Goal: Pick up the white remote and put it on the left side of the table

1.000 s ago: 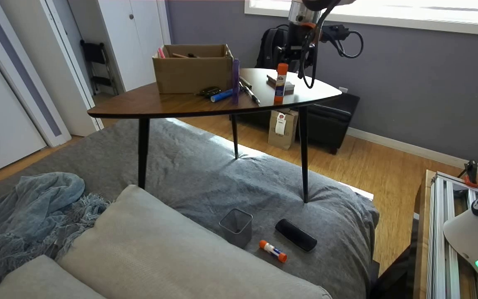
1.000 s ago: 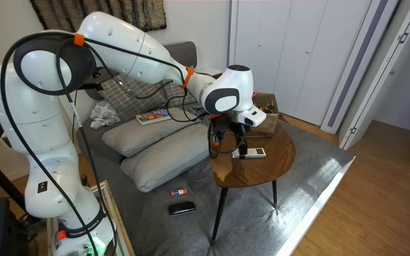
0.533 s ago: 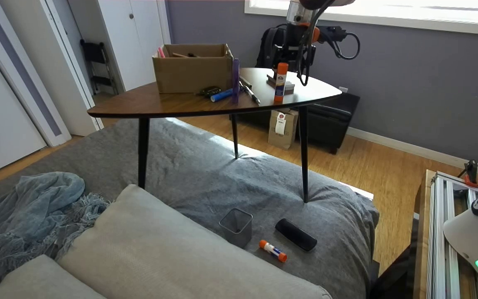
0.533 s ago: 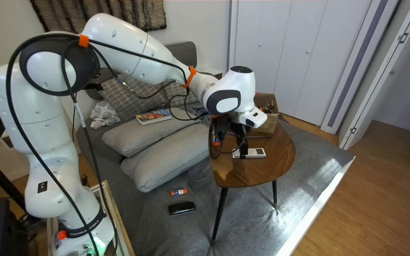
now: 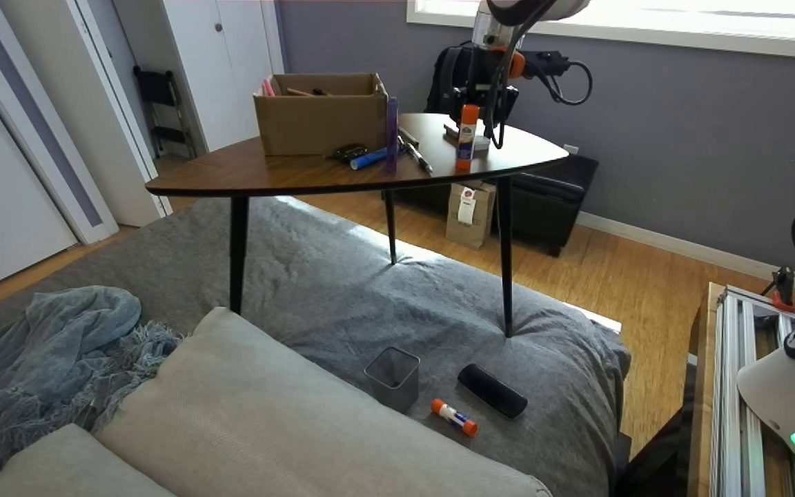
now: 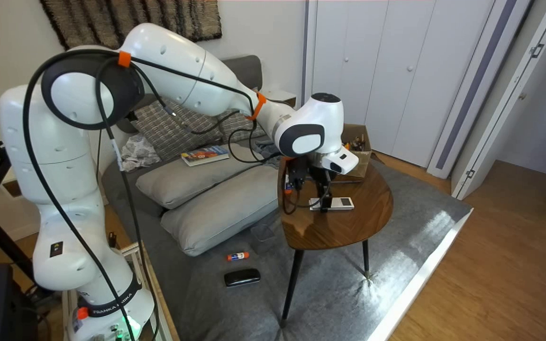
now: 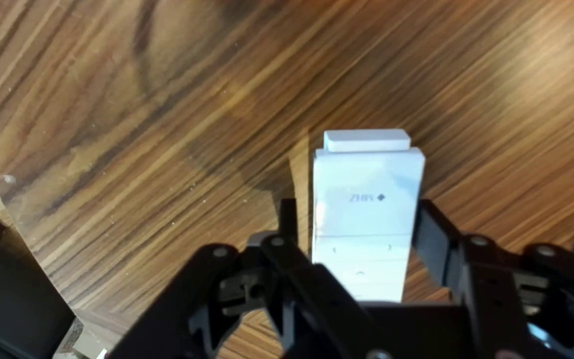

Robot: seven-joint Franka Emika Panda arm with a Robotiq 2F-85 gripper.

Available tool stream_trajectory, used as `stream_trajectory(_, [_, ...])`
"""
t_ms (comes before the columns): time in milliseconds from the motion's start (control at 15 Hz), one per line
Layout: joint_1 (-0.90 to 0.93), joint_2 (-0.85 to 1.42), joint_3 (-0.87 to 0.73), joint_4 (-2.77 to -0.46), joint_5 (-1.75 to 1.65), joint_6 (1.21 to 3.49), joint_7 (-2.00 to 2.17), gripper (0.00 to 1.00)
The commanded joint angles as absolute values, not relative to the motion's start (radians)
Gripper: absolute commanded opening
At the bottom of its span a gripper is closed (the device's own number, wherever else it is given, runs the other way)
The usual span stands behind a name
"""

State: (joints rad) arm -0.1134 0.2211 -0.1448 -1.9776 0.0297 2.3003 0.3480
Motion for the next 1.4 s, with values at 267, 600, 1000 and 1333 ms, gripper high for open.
stream_trajectory(267, [-0.113, 0.231, -0.148, -1.944, 0.036, 2.261, 0.339, 0.24])
stream_trajectory(600, [-0.102, 0.194, -0.146, -1.968, 0.015, 2.317, 0.338, 0.24])
stream_trajectory(1000, [-0.091, 0.144, -0.139, -1.981, 0.008, 2.382, 0.326, 0.24])
stream_trajectory(1333, [-0.061, -0.001, -0.103, -2.011, -0.044, 2.418, 0.223, 0.24])
